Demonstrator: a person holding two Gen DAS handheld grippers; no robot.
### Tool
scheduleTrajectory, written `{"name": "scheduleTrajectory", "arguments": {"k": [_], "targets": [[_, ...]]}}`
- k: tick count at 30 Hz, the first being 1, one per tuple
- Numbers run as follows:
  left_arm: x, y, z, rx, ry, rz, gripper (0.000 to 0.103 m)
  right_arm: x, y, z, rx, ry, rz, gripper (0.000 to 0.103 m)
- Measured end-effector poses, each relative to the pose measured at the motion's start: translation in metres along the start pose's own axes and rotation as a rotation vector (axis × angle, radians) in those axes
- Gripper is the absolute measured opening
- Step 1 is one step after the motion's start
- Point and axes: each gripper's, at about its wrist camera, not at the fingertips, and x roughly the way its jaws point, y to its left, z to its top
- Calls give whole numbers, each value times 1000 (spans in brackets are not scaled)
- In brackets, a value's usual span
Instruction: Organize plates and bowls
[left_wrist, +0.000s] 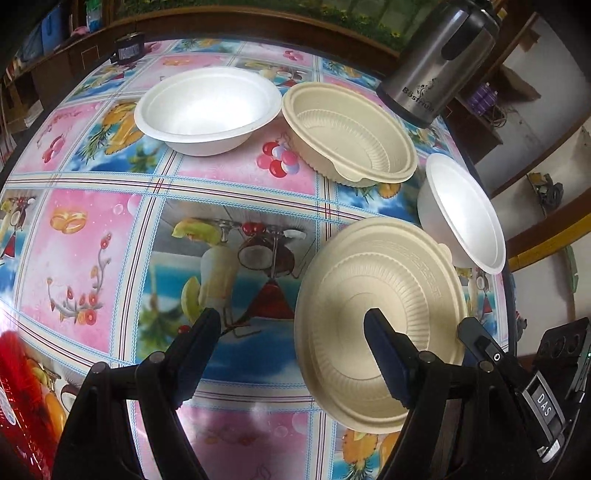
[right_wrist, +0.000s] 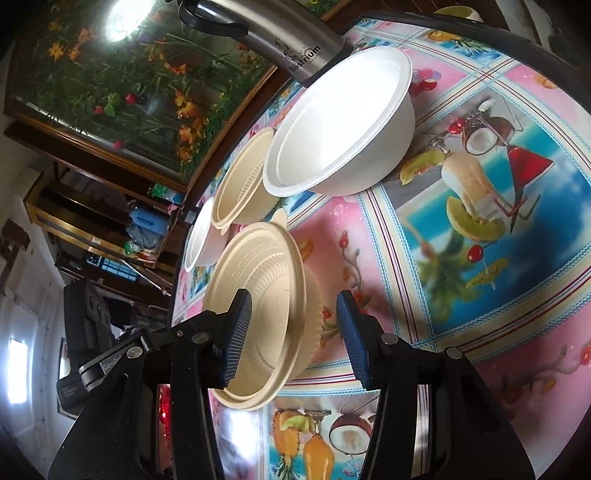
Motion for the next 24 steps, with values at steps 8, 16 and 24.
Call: {"name": "scheduleTrajectory", "arguments": {"k": [8,16,24], "targets": [[0,5,-2,4,-23,19,61,3,1,1,-1,-1,-17,48],[1,5,-3,15,-35,4,30,5,8,0,-60,-14,-69,23],[2,-6,-5,67,-39,-19,9,4,22,-1,-166,-51,-109,11]]}}
